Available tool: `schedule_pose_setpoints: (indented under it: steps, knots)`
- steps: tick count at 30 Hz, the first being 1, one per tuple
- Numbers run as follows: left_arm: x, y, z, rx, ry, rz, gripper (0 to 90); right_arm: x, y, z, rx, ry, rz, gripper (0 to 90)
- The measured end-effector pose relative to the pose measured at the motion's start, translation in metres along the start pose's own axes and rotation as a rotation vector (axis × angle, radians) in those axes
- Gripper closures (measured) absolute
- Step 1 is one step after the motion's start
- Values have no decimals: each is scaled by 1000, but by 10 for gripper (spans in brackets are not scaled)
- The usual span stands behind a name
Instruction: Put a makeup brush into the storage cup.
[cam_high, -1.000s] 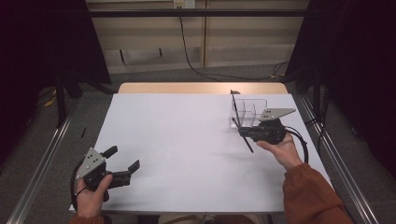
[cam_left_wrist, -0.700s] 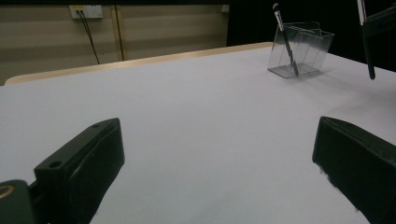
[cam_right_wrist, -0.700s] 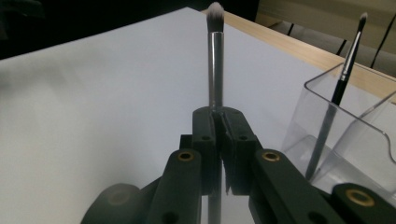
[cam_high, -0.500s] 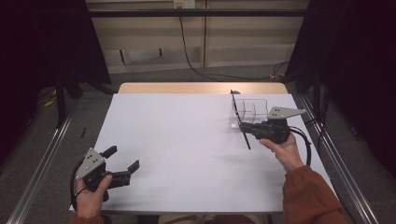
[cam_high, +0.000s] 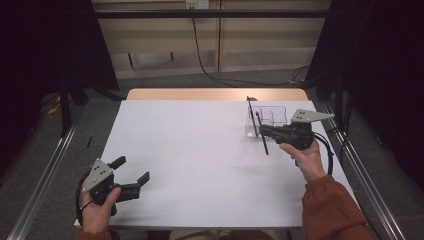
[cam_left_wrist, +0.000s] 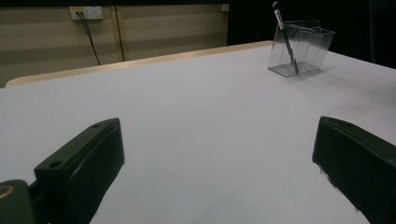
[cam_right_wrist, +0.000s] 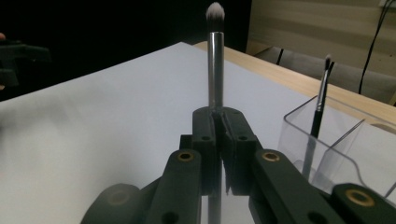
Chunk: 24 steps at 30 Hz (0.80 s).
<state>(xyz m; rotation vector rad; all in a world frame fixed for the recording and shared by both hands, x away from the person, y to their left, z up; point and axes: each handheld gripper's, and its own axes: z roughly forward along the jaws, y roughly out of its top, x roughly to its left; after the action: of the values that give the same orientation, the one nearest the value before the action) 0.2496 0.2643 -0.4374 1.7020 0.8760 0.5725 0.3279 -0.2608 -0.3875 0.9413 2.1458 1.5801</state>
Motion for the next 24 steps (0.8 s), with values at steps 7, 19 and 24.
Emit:
schedule_pose_setpoints:
  steps: [7,19,24]
  knots:
    - [0,0,1,0,-4,1,22,-3,8,-4,-49,-30,9,846]
    - [0,0,1,1,-8,5,22,-7,28,-2,-75,-62,17,846]
    - [-1,0,1,0,-8,6,22,-9,37,3,-86,-74,14,846]
